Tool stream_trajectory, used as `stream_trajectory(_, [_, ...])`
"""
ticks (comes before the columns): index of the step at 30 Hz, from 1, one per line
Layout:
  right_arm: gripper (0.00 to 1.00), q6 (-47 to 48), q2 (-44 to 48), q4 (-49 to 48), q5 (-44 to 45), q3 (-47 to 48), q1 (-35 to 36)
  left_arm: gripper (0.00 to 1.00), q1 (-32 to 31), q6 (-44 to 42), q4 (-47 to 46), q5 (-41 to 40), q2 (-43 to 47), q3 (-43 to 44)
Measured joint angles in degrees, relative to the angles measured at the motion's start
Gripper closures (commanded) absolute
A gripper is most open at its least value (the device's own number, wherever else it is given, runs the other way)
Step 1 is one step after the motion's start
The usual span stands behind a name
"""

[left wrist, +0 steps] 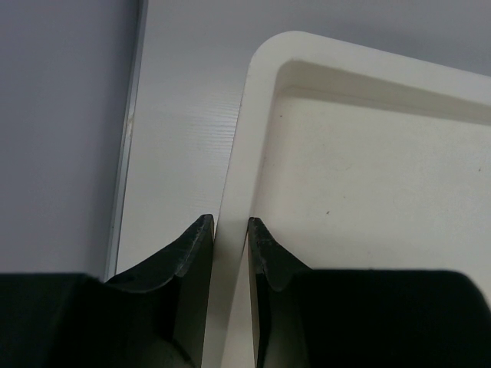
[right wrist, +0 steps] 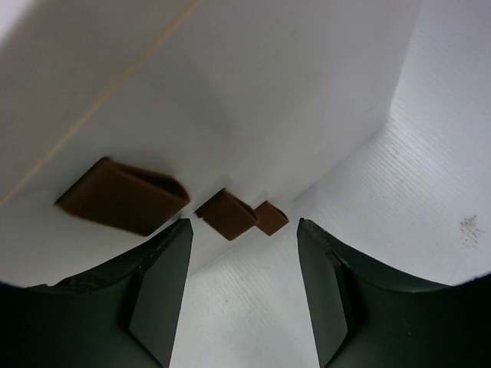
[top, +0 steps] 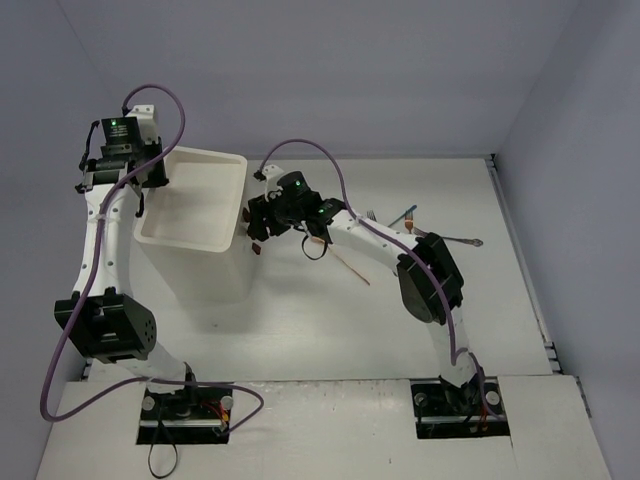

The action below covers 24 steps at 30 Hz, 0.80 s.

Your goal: Sort the eating utensils into containers

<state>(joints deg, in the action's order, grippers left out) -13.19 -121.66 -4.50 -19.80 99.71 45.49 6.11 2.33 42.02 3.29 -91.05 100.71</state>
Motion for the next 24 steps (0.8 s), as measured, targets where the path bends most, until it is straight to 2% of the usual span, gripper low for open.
stream_trajectory(13, [0.46,14.59,5.95,-1.89,-19.91,-2.78,-5.14,1.0,0.0,0.02,0.02,-0.07,0.02,0.02])
stream_trajectory(24, [0.47,21.95,4.21,-0.78,-24.54,0.55,-5.88,1.0,0.0,0.04,0.02,-0.09,0.04,0.02])
